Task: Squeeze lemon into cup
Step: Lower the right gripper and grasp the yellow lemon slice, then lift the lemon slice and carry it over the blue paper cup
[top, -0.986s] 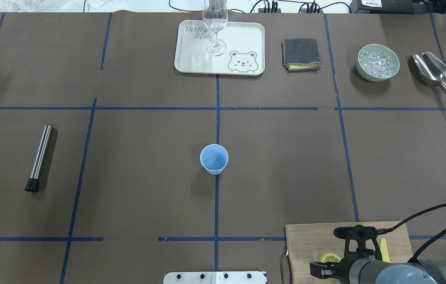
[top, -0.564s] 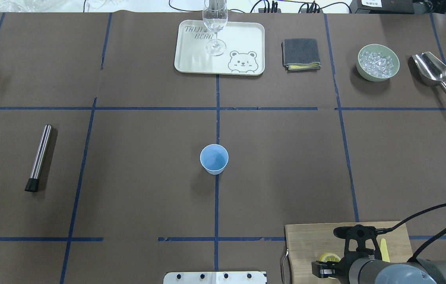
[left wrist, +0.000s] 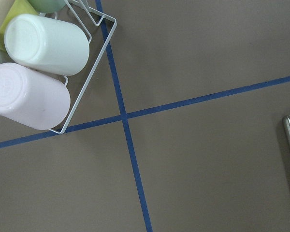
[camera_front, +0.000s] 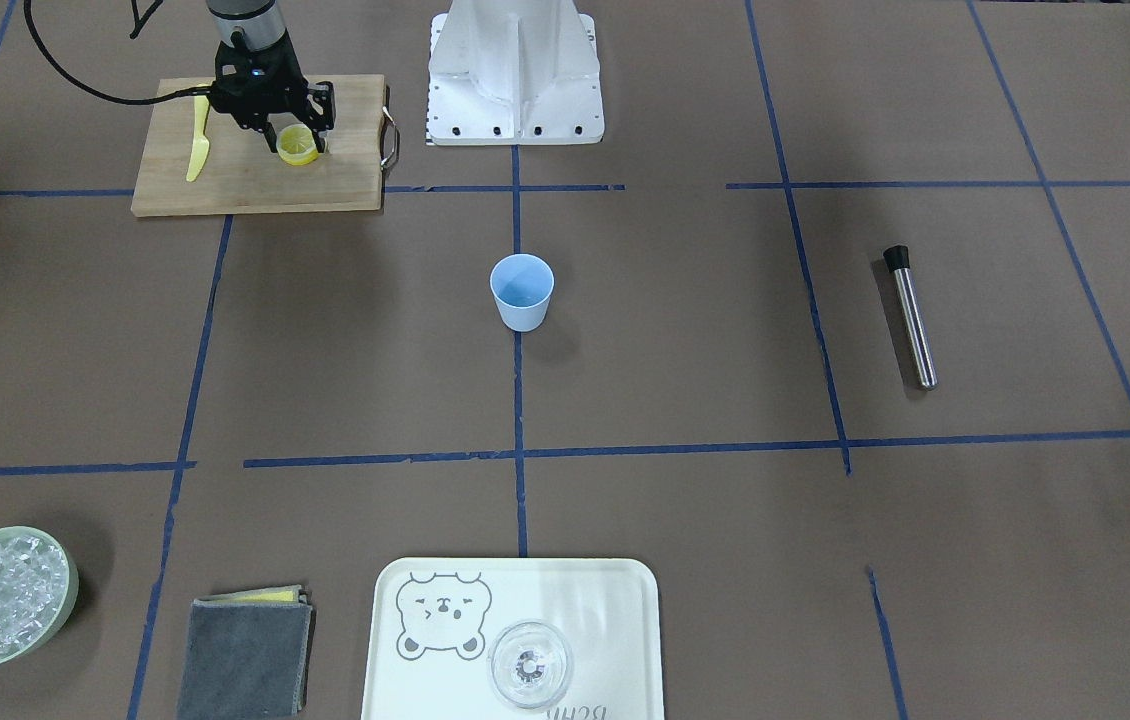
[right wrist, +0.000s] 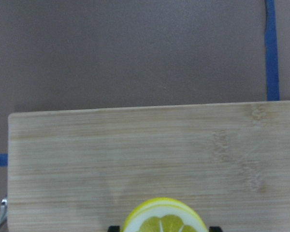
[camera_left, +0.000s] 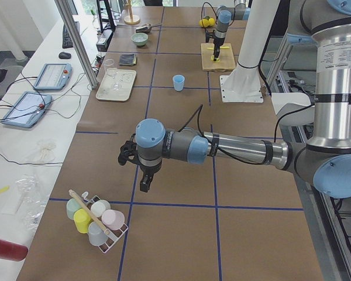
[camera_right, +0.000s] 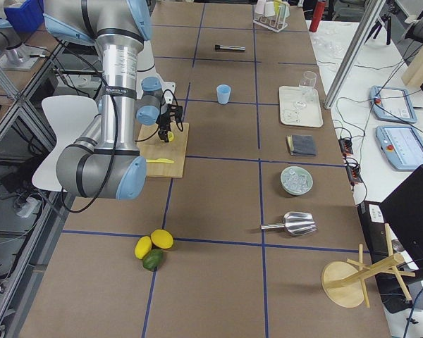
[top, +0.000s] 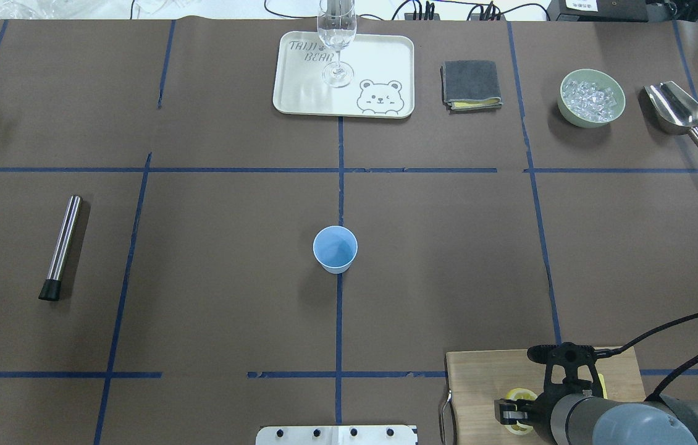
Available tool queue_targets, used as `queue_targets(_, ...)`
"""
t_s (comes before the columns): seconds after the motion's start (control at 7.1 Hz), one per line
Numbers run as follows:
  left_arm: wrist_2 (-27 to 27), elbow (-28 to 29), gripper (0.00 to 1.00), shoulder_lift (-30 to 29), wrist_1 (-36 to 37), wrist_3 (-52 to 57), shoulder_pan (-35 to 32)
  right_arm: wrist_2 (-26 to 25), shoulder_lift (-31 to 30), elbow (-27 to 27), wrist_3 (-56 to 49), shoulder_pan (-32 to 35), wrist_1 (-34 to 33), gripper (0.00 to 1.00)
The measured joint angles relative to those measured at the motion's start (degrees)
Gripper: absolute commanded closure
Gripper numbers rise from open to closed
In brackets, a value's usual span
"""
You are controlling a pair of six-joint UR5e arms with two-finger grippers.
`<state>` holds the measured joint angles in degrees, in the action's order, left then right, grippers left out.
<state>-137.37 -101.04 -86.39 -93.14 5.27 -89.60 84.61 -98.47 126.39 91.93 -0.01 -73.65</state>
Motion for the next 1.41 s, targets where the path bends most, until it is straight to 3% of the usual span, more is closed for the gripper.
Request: queue_targets(1.41,0.00,-0.17,0.00,0.98,-0.02,0.00,-0.05,0.12,-0.90,3.50,0.00,2.36,-0.09,0.36)
